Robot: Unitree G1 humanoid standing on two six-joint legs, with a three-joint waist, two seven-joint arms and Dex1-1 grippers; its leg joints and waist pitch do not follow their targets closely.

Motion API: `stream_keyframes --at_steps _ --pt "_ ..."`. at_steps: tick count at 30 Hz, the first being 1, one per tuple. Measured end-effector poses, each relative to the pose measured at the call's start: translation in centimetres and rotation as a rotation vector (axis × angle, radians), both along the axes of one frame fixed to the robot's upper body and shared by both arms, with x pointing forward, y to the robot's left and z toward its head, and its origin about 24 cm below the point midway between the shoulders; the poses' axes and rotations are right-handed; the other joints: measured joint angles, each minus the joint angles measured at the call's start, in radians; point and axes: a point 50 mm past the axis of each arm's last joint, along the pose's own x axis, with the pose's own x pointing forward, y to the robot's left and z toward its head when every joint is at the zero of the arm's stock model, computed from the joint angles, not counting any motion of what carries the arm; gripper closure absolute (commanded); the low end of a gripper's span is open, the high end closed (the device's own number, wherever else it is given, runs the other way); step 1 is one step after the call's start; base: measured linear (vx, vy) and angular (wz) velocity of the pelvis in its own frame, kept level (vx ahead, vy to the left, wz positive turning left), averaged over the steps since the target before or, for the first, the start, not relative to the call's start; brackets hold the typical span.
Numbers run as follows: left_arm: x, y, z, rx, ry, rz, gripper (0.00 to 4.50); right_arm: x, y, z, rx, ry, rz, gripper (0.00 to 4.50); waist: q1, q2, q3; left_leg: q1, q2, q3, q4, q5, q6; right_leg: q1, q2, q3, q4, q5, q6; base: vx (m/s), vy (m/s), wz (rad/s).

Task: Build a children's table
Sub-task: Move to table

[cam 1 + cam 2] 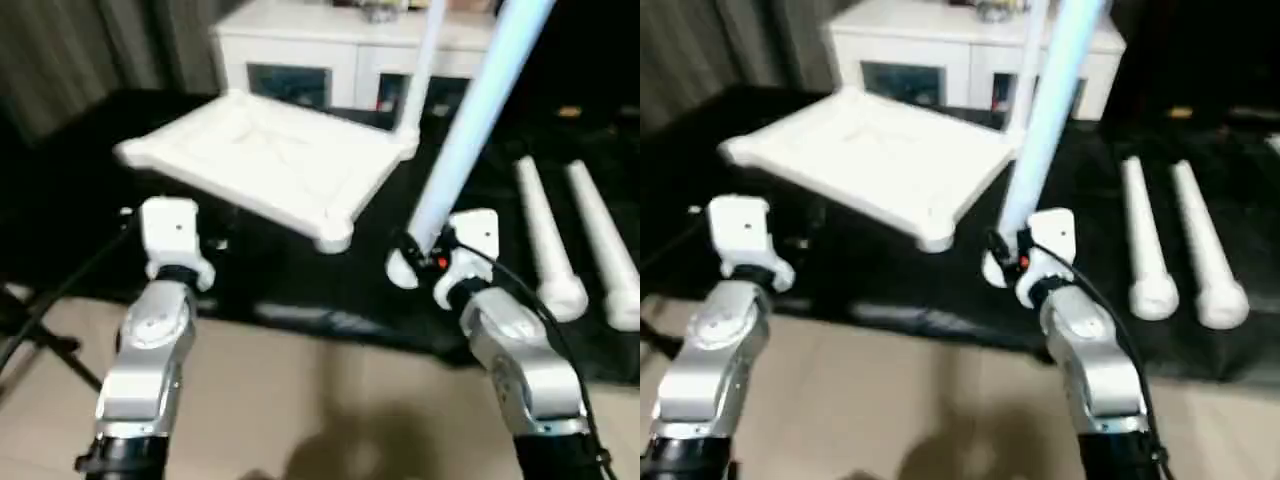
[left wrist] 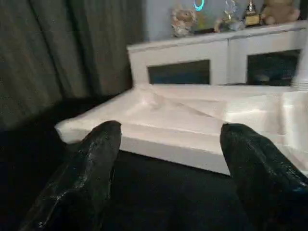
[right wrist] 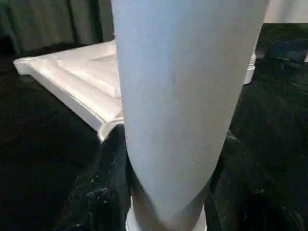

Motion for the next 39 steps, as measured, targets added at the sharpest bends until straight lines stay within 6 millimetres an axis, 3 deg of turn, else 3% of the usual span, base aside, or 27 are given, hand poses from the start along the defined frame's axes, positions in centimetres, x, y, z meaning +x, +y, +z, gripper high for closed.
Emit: stream_keyframes --at_steps 1,2,3,6,7,9,11,14,16,18,19,21,22,23,24,25,26,28,29,31,32,33,34,35,37,38,39 --pt "0.0 0.2 -0.1 0.014 0.003 0.011 0.81 0.0 0.1 -0.1 0.002 0.004 0.0 2.67 -0.007 0.002 0.0 -0.003 0.001 0.004 -0.007 0.007 0.005 0.003 0.009 0.01 -0.006 -0.011 -0.031 -0.116 0.194 0.28" --pt "-0.1 0.5 -0.4 0.043 0.015 0.036 0.81 -0.1 0.6 -0.2 0.016 0.007 0.011 2.67 -0.013 0.009 0.002 -0.005 0.001 0.005 -0.013 0.013 0.01 0.015 0.039 0.012 -0.01 -0.013 -0.091 -0.116 0.194 0.28" --pt "-0.1 0.6 -0.5 0.051 0.022 0.043 0.81 -0.1 0.8 -0.2 0.023 0.007 0.017 2.67 -0.013 0.013 0.003 -0.005 0.003 0.004 -0.013 0.016 0.006 0.024 0.059 0.007 -0.003 -0.008 -0.099 -0.072 0.181 0.1" --pt "-0.2 1.0 -0.7 0.039 0.034 0.072 0.81 0.1 1.1 0.2 0.015 -0.006 0.026 2.67 -0.008 0.006 -0.003 -0.012 0.005 0.006 -0.046 0.048 0.028 0.041 0.112 -0.036 0.071 -0.037 -0.075 -0.061 0.062 0.1" --pt "-0.2 1.0 -0.7 0.037 0.034 0.074 0.81 0.3 1.0 0.4 0.002 -0.014 0.022 2.67 -0.006 0.005 -0.005 -0.017 0.005 0.01 -0.06 0.062 0.03 0.042 0.117 -0.039 0.075 -0.047 -0.069 -0.086 -0.019 0.09" --pt "-0.2 1.0 -0.9 -0.006 0.05 0.076 0.81 0.6 0.7 0.9 -0.014 -0.031 0.017 2.67 0.005 -0.005 -0.011 -0.032 -0.001 0.023 -0.076 0.084 0.03 0.055 0.106 -0.029 0.032 -0.071 -0.03 -0.095 -0.031 0.03" --pt "-0.1 0.7 -1.1 -0.047 0.062 0.058 0.81 0.7 0.2 0.5 -0.014 -0.001 0.003 2.67 0.028 -0.01 -0.009 -0.031 -0.004 0.036 -0.096 0.085 0.029 0.039 0.093 -0.031 0.033 -0.064 -0.033 -0.112 -0.061 -0.08" --pt "0.0 0.5 -0.9 -0.069 0.057 0.022 0.81 0.8 -0.4 0.1 0.019 0.037 -0.017 2.67 0.046 -0.009 -0.008 -0.03 0.011 0.042 -0.102 0.103 0.018 0.034 0.093 -0.042 0.033 -0.056 -0.038 -0.086 -0.049 -0.1" --pt "-0.2 0.8 -1.1 -0.074 0.065 0.03 0.81 1.1 0.1 0.3 0.012 0.038 0.003 2.67 0.047 -0.006 -0.003 -0.011 0.04 0.078 -0.102 0.104 0.011 0.028 0.117 -0.019 0.021 -0.055 -0.037 -0.105 -0.006 -0.35" --pt "-0.2 1.0 -1.0 -0.074 0.066 0.036 0.81 1.3 0.9 0.7 0.007 0.027 0.034 2.67 0.036 0.002 0.008 0.01 0.046 0.07 -0.112 0.103 0.01 0.055 0.118 -0.033 -0.001 -0.056 -0.038 -0.056 0.031 -0.48" --pt "-0.3 0.9 -0.9 -0.075 0.062 0.03 0.81 1.3 0.8 0.7 -0.008 0.028 0.034 2.67 0.035 -0.003 0.011 0.02 0.044 0.07 -0.122 0.102 0.01 0.065 0.109 -0.043 -0.002 -0.066 -0.041 -0.022 0.04 -0.2" --pt "-0.2 0.4 -0.9 -0.076 0.065 0.016 0.81 1.3 0.5 0.5 -0.039 0.032 0.033 2.67 0.038 -0.015 0.018 0.045 0.041 0.086 -0.142 0.102 0.01 0.079 0.093 -0.051 0.028 -0.102 -0.048 -0.011 0.02 -0.1" --pt "-0.2 0.3 -0.9 -0.075 0.064 0.013 0.81 1.3 0.5 0.5 -0.044 0.031 0.033 2.67 0.04 -0.026 0.02 0.059 0.041 0.106 -0.148 0.102 0.01 0.082 0.088 -0.041 0.056 -0.125 -0.05 -0.007 -0.082 -0.04" --pt "-0.3 0.2 -0.9 -0.076 0.064 0.009 0.81 1.3 0.4 0.4 -0.051 0.032 0.032 2.67 0.041 -0.04 0.025 0.085 0.042 0.123 -0.142 0.096 0.002 0.079 0.085 -0.028 0.058 -0.133 -0.046 -0.007 -0.082 -0.04" --pt "-0.4 0.1 -1.0 -0.079 0.066 0.006 0.81 1.3 0.4 0.4 -0.064 0.033 0.033 2.67 0.041 -0.048 0.028 0.083 0.049 0.116 -0.079 0.041 -0.004 0.083 0.086 -0.027 0.056 -0.132 -0.045 0.022 -0.083 -0.07" --pt "-0.6 0.1 -1.1 -0.078 0.068 0.008 0.81 1.3 0.5 0.4 -0.072 0.031 0.037 2.67 0.049 -0.045 0.028 0.086 0.04 0.082 -0.022 0.013 0.019 0.094 0.086 -0.027 0.053 -0.132 -0.045 0.099 -0.026 -0.15" --pt "-0.6 -0.1 -1.1 -0.077 0.066 0.003 0.81 1.2 0.6 0.4 -0.081 0.029 0.04 2.67 0.047 -0.044 0.026 0.085 0.02 0.039 0.012 0.011 0.023 0.094 0.09 -0.032 0.043 -0.132 -0.045 0.099 -0.026 -0.15" --pt "-0.5 -1.1 -0.9 -0.098 0.056 -0.022 0.81 1.0 0.1 0.5 -0.1 0.032 0.037 2.67 0.041 -0.029 0.017 0.096 0.016 0.034 -0.073 -0.009 0.027 0.09 0.116 -0.031 0.021 -0.119 -0.061 0.08 -0.028 0.23" --pt "-0.8 -1.0 -1.4 -0.098 0.074 -0.015 0.81 0.9 0.2 0.3 -0.098 0.046 0.038 2.67 0.038 -0.032 0.016 0.106 0.022 0.036 -0.087 -0.004 -0.002 0.091 0.125 -0.025 0.007 -0.1 -0.077 0.04 -0.029 0.36" --pt "-1.4 -0.1 -2.4 -0.096 0.114 0.021 0.81 0.6 1.4 0.4 -0.07 0.041 0.077 2.67 0.013 -0.036 0.013 0.119 0.016 0.033 -0.105 -0.008 0.0 0.078 0.12 -0.028 0.03 -0.122 -0.132 0.114 0.0 0.14" --pt "-1.6 0.4 -2.6 -0.091 0.126 0.036 0.81 0.4 2.0 0.7 -0.054 0.027 0.105 2.67 0.003 -0.039 0.011 0.122 0.012 0.034 -0.106 -0.014 0.0 0.058 0.104 -0.038 0.072 -0.122 -0.132 0.138 0.007 0.09" --pt "-1.6 0.4 -2.6 -0.087 0.125 0.037 0.81 0.4 2.0 0.9 -0.048 0.023 0.11 2.67 0.0 -0.046 0.008 0.125 0.007 0.037 -0.107 -0.019 0.001 0.043 0.09 -0.038 0.084 -0.116 -0.123 0.136 -0.009 0.08" --pt "-1.7 0.4 -2.4 -0.086 0.117 0.035 0.81 0.4 1.9 0.9 -0.045 0.022 0.109 2.67 -0.006 -0.06 0.003 0.129 -0.005 0.04 -0.108 -0.025 0.001 0.035 0.068 -0.033 0.062 -0.103 -0.12 0.163 -0.047 0.09" --pt "-1.7 0.2 -2.3 -0.09 0.109 0.03 0.81 0.5 1.2 0.9 -0.044 0.023 0.09 2.67 -0.005 -0.076 -0.003 0.126 -0.015 0.047 -0.1 -0.039 0.014 0.047 0.059 -0.015 0.052 -0.086 -0.041 0.163 -0.047 0.09" --pt "-1.8 -1.0 -2.3 -0.105 0.11 -0.018 0.81 0.7 -0.3 0.5 -0.029 0.048 0.033 2.67 0.01 -0.073 -0.001 0.106 -0.017 0.04 -0.038 -0.063 0.116 0.075 0.08 0.006 0.03 -0.096 -0.048 0.179 -0.043 0.07" --pt "-2.0 -1.3 -2.4 -0.106 0.114 -0.036 0.81 0.8 -1.3 0.5 -0.014 0.061 -0.007 2.67 0.036 -0.072 -0.001 0.087 -0.018 0.033 0.016 -0.059 0.099 0.098 0.112 0.051 0.009 -0.096 -0.053 0.177 -0.035 -0.01" --pt "-2.2 -1.0 -2.4 -0.1 0.111 -0.028 0.81 1.0 -1.5 0.6 0.005 0.06 -0.018 2.67 0.053 -0.068 0.0 0.07 -0.018 0.028 0.037 -0.044 0.067 0.117 0.134 0.08 -0.006 -0.097 -0.054 0.174 -0.004 -0.25"
